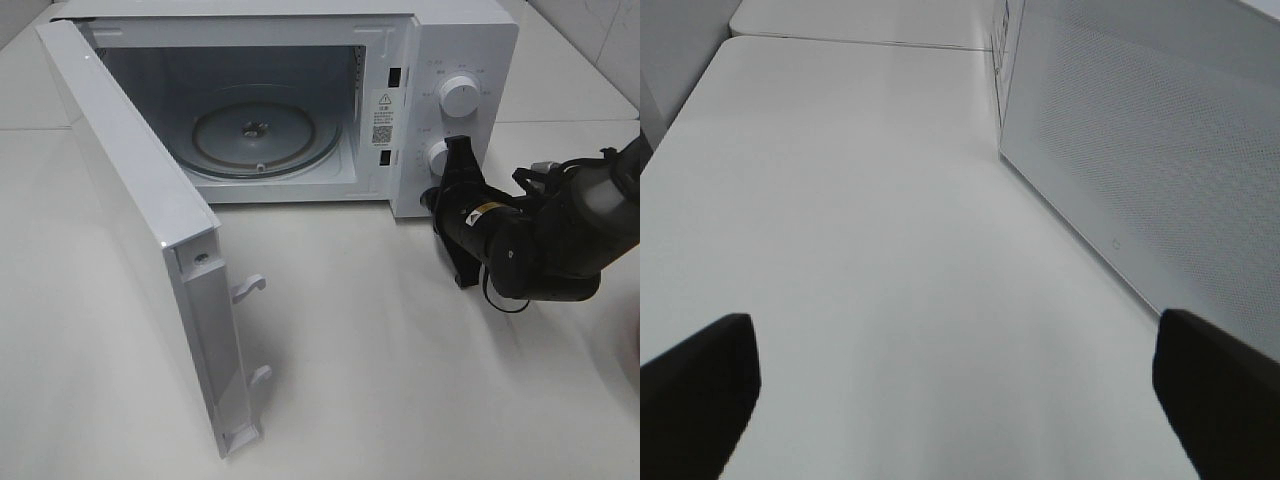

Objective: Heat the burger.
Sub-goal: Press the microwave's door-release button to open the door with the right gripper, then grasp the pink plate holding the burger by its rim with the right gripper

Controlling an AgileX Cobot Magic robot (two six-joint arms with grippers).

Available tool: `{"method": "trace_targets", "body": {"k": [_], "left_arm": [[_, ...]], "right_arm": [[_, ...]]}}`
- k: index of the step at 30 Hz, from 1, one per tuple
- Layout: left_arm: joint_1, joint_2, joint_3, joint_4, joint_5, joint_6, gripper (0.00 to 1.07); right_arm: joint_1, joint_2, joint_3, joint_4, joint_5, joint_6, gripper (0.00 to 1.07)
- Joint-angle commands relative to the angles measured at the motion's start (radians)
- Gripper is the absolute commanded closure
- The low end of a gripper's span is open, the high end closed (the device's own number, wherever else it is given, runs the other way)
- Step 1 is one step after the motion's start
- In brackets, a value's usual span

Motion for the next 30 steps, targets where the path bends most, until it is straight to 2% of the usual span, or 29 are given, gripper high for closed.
{"method": "trace_targets", "body": {"k": [1, 7, 11, 18, 22, 30], "left_arm": [[0.003, -0.012, 0.002, -0.010, 0.004, 0.000, 0.07], [0.003, -0.012, 0.002, -0.010, 0.004, 0.000, 0.07], [0.003, -0.012, 0.002, -0.010, 0.004, 0.000, 0.07], [0.003, -0.012, 0.002, -0.010, 0.004, 0.000, 0.07], [0.003, -0.012, 0.002, -0.010, 0.004, 0.000, 0.07], [0.003, -0.012, 0.002, -0.010, 0.004, 0.000, 0.07]], "right_arm": [[-0.018, -0.036, -0.088, 0.014, -0.258, -0.007, 1.07], [0.004, -0.064, -0.025, 0.028, -0.239, 0.000, 1.07], [0.004, -0.096, 0.032, -0.005, -0.158, 0.045, 1.07], [0.004, -0.134, 0.112, -0.018, -0.138, 0.047, 1.07], [0.004, -0.154, 0.160, -0.073, -0.094, 0.089, 1.07], [0.004, -0.243, 0.260, -0.077, -0.039, 0.051, 1.07]]}}
